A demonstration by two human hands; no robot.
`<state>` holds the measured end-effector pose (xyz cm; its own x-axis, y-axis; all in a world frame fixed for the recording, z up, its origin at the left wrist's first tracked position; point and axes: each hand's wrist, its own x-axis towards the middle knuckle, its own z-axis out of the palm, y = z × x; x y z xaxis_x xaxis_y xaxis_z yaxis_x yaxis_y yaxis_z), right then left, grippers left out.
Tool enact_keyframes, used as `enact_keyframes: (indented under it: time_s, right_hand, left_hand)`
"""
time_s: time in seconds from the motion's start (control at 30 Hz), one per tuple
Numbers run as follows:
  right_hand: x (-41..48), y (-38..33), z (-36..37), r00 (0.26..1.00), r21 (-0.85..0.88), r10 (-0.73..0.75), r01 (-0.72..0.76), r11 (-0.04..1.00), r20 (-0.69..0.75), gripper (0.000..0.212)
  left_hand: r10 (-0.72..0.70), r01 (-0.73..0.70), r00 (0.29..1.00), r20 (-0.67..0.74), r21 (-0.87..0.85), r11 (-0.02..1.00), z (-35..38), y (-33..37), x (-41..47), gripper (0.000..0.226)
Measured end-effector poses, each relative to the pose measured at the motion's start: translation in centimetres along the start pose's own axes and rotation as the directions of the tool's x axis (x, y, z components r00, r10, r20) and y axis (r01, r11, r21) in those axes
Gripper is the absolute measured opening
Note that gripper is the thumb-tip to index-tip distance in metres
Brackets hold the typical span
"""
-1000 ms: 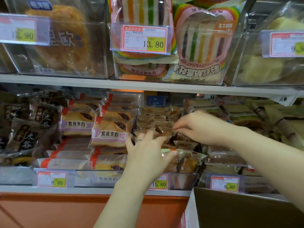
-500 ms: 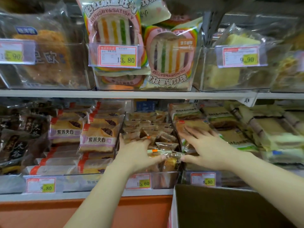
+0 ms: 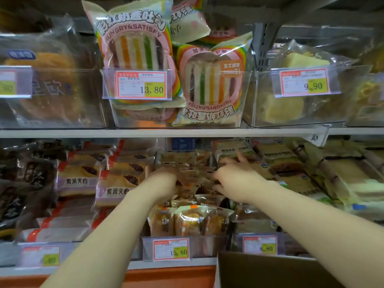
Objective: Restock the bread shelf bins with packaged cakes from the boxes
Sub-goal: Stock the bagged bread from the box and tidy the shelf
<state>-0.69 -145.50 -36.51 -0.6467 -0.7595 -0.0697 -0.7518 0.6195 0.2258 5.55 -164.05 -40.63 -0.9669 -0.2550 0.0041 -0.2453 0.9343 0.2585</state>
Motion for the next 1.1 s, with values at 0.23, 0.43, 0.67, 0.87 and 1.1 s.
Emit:
enact_keyframes:
  time_s: [0.23, 0.43, 0.67, 0.87, 1.1]
  right_hand:
    - [3.1, -1.1, 0.5, 0.998, -0.109, 0.062, -0.06, 0.992, 0.012, 0.008]
    - [3.7, -0.5, 0.9, 1.0, -0.109, -0.003, 0.001, 0.994, -0.014, 0.024]
    - [3.9, -0.4, 1.2, 0.996, -0.086, -0.071, 0.067, 0.994, -0.051, 0.021]
    - [3.9, -0.5, 1.3, 0.988, -0.063, -0.136, 0.132, 0.989, -0.076, 0.03]
    - [1.4, 1.7, -1.3, 0.998, 0.149, -0.028, 0.036, 0.988, -0.055, 0.041]
  left_hand:
    - [-0.014, 0.006, 0.999, 0.052, 0.157, 0.988, 0.0, 0.6, 1.3, 0.021]
    - [0.107, -0.12, 0.991, 0.082, 0.186, 0.975, 0.0, 1.8, 1.2, 0.02]
    - [0.076, -0.09, 0.99, 0.117, 0.12, 0.989, -0.1, 0.6, 0.8, 0.034]
    - [-0.002, -0.015, 0.997, 0.076, 0.215, 0.977, 0.1, 0.5, 0.2, 0.051]
    - [-0.026, 0.016, 0.993, 0.114, 0.089, 0.996, -1.3, 0.9, 0.2, 0.038]
